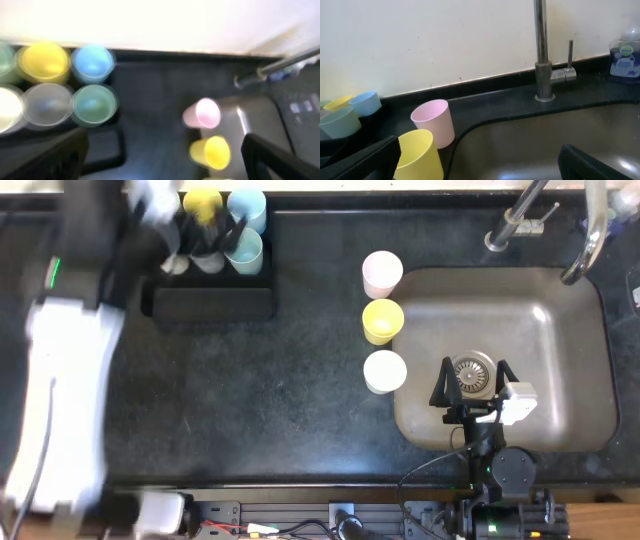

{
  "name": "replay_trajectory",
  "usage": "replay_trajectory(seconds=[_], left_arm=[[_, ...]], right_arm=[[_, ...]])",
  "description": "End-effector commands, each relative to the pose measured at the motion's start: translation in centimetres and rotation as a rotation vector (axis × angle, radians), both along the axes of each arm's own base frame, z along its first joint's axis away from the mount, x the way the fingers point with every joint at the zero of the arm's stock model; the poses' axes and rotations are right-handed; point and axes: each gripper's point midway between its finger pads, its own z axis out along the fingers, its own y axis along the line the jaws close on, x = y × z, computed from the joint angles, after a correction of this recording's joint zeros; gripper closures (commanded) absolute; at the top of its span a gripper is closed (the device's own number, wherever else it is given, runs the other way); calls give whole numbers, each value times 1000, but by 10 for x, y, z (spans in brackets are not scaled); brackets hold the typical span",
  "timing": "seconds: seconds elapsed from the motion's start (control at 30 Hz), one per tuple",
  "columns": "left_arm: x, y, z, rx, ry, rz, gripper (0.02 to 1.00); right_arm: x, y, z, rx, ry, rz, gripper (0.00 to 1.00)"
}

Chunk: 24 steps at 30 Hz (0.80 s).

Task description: Store Cups

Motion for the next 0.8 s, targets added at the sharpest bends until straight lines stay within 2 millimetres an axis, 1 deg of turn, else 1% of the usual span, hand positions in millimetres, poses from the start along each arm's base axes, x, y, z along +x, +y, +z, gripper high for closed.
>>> replay_trajectory(seconds=[0.03, 0.1, 0.13, 0.2, 0.23, 0.27, 0.3, 0.37, 0.4, 0.47, 0.53, 0.63, 0.73, 0.8], left_arm=[[53, -122, -19, 13, 42, -39, 20], [60, -162, -49, -4, 93, -28, 20], [60, -178, -71, -16, 144, -8, 20], [55, -197, -110, -20, 245, 24, 20], [51, -203, -128, -12, 292, 35, 20], [48, -206, -139, 1, 320, 36, 20], [45, -208, -147, 16, 338, 34, 20], [43, -202, -155, 39, 363, 69, 20], [43, -198, -157, 46, 375, 100, 20], [41, -195, -159, 53, 388, 112, 20], [35, -190, -166, 60, 436, 151, 20], [25, -179, -184, 96, 519, 218, 20], [22, -177, -200, 112, 566, 248, 20], [22, -181, -209, 109, 583, 240, 20]], right_arm=[[0, 2, -4, 4, 2, 11, 3], [0, 2, -4, 4, 2, 11, 3], [0, 2, -4, 4, 2, 12, 3], [0, 2, -4, 4, 2, 11, 3], [0, 2, -4, 4, 2, 11, 3], [0, 2, -4, 4, 2, 12, 3], [0, 2, -4, 4, 2, 11, 3], [0, 2, -4, 4, 2, 11, 3], [0, 2, -4, 4, 2, 11, 3], [0, 2, -4, 4, 2, 11, 3], [0, 2, -4, 4, 2, 11, 3], [0, 2, -4, 4, 2, 11, 3], [0, 2, -4, 4, 2, 11, 3], [0, 2, -4, 4, 2, 11, 5]])
